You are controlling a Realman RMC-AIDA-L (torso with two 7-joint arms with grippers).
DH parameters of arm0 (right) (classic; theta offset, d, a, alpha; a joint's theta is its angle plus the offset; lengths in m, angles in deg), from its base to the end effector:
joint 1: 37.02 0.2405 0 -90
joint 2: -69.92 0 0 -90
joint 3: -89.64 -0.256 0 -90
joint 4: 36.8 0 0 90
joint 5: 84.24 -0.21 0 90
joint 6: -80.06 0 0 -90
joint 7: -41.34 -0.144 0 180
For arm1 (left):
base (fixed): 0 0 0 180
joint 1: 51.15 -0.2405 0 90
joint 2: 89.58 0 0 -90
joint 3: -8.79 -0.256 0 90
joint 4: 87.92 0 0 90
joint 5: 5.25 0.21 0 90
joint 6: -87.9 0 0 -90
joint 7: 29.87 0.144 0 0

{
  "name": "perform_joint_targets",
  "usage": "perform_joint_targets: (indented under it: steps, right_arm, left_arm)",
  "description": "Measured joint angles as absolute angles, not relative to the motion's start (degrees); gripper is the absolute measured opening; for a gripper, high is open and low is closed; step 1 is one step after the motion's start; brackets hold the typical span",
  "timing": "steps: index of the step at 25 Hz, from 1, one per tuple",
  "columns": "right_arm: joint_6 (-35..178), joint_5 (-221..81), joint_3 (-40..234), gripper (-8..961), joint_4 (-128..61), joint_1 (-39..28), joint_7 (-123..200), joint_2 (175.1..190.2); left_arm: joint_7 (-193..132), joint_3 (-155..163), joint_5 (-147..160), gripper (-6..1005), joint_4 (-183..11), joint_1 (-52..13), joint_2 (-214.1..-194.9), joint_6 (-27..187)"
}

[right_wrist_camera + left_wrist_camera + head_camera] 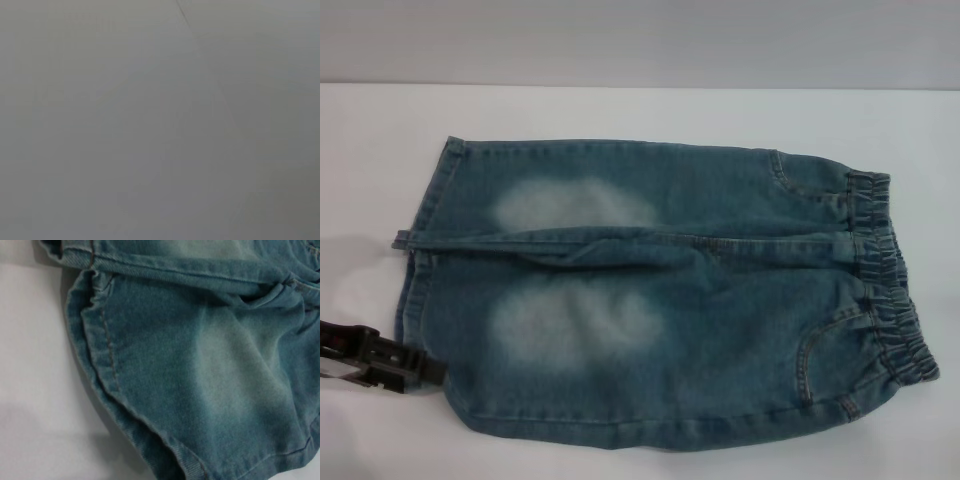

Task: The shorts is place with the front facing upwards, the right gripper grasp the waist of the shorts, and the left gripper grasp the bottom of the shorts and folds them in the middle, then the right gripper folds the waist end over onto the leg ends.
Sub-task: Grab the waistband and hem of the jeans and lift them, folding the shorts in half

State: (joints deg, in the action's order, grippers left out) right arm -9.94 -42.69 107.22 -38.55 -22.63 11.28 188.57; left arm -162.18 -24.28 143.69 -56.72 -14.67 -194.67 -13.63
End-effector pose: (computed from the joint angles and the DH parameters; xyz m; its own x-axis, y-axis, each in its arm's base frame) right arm 0.4000 0.2282 0.0750 0.4535 0.3735 -0.8092 -0.8901 0.2349 -0.3905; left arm -0.3245 0.3094 0.0712 0.1845 0.9826 -0.0205 0.9827 -0.1848 -0.0141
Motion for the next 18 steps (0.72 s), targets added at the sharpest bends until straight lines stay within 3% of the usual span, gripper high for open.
perform_joint_targets:
  steps: [7,13,18]
  right_arm:
    - [-9.9,-43.1,107.1,626,-38.4,-22.2,11.3,188.57]
    - [-9.0,-43.1,107.0,624,-37.9,-22.0,11.3,188.57]
    - [-8.5,-43.2,106.8,622,-37.8,-21.9,11.2,188.57]
  left_arm:
    - [-161.9,-24.8,143.9,755,-56.6,-14.8,-194.61,-13.1]
    - [-161.7,-24.9,144.1,564,-56.5,-14.7,-194.70,-12.6]
    - [-161.6,-25.0,144.2,325,-56.1,-14.7,-194.75,-12.3]
